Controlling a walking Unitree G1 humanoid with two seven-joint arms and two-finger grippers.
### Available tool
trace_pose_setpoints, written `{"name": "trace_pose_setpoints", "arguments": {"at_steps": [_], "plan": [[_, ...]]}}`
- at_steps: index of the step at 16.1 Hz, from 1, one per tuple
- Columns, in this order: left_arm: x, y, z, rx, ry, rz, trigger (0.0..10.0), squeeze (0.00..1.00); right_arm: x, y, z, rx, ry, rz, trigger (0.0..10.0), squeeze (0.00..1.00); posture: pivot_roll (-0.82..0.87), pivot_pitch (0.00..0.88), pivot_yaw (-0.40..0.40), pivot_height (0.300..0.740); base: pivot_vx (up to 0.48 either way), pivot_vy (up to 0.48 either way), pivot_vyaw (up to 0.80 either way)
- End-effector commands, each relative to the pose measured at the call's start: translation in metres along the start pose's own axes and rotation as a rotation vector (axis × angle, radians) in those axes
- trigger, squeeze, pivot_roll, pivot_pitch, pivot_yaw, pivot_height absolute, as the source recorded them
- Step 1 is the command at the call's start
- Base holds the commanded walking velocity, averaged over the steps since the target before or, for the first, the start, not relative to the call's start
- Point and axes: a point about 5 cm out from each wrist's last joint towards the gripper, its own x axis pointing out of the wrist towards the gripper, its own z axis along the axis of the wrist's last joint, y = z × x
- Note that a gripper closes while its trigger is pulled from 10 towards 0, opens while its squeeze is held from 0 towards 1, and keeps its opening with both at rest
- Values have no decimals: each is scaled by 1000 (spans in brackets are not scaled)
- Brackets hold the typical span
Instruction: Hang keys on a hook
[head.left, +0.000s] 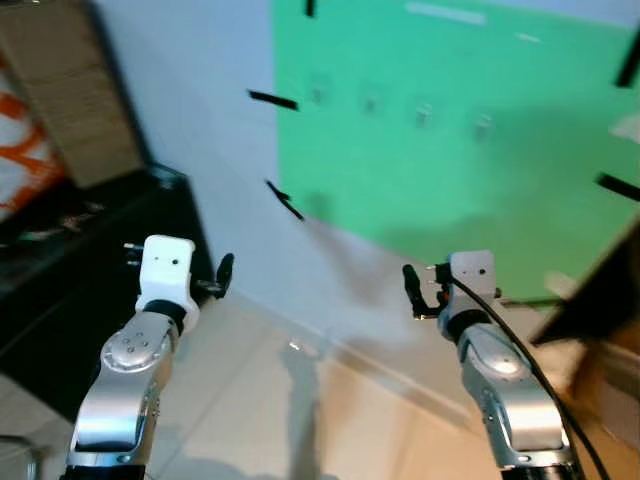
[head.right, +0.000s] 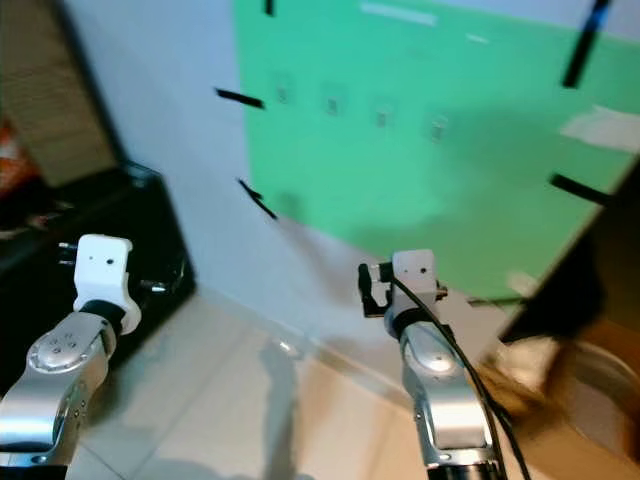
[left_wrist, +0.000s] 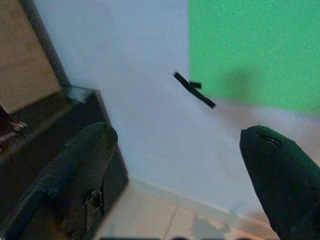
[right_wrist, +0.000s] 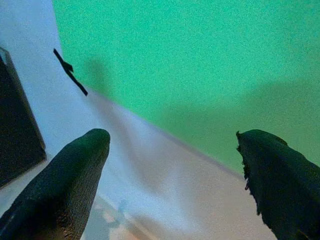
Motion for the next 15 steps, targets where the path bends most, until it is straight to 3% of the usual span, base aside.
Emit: {"name": "trace_pose_setpoints", "arguments": {"at_steps": [1,4,6,8,9,10,12,14,15], "plan": [[0,-2,3,10,-11,-10,10000,0,1,-2,2,-3,-9,-6,10000,1000,-40,0,2,740,304,0,800],[-2,-1,4,20,-15,-5,10000,0,3,1,2,-5,-10,0,10000,1000,-34,0,0,740,316,0,800],[-1,0,5,27,-19,-2,10000,0,4,-1,2,9,-16,-19,10000,1000,-29,0,-2,740,313,0,0],[0,1,8,30,-25,3,10000,0,6,0,5,-40,-20,-20,10000,1000,-28,0,-2,740,311,0,0],[1,2,9,33,-30,10,10000,0,8,2,15,-53,-74,-12,10000,0,-29,0,-2,740,319,0,0],[2,3,10,34,-32,14,10000,0,10,-2,21,-85,-112,-70,10000,0,-29,0,-3,740,307,0,0],[3,2,10,34,-32,18,10000,0,13,1,28,22,-184,10,10000,0,-31,0,-5,740,308,0,0],[3,2,11,32,-34,21,10000,0,14,-5,27,-70,-175,-66,10000,0,-32,0,-7,740,311,0,0],[4,1,12,30,-38,20,10000,0,14,-3,23,-36,-140,-23,10000,0,-27,0,-11,740,311,0,0]]}}
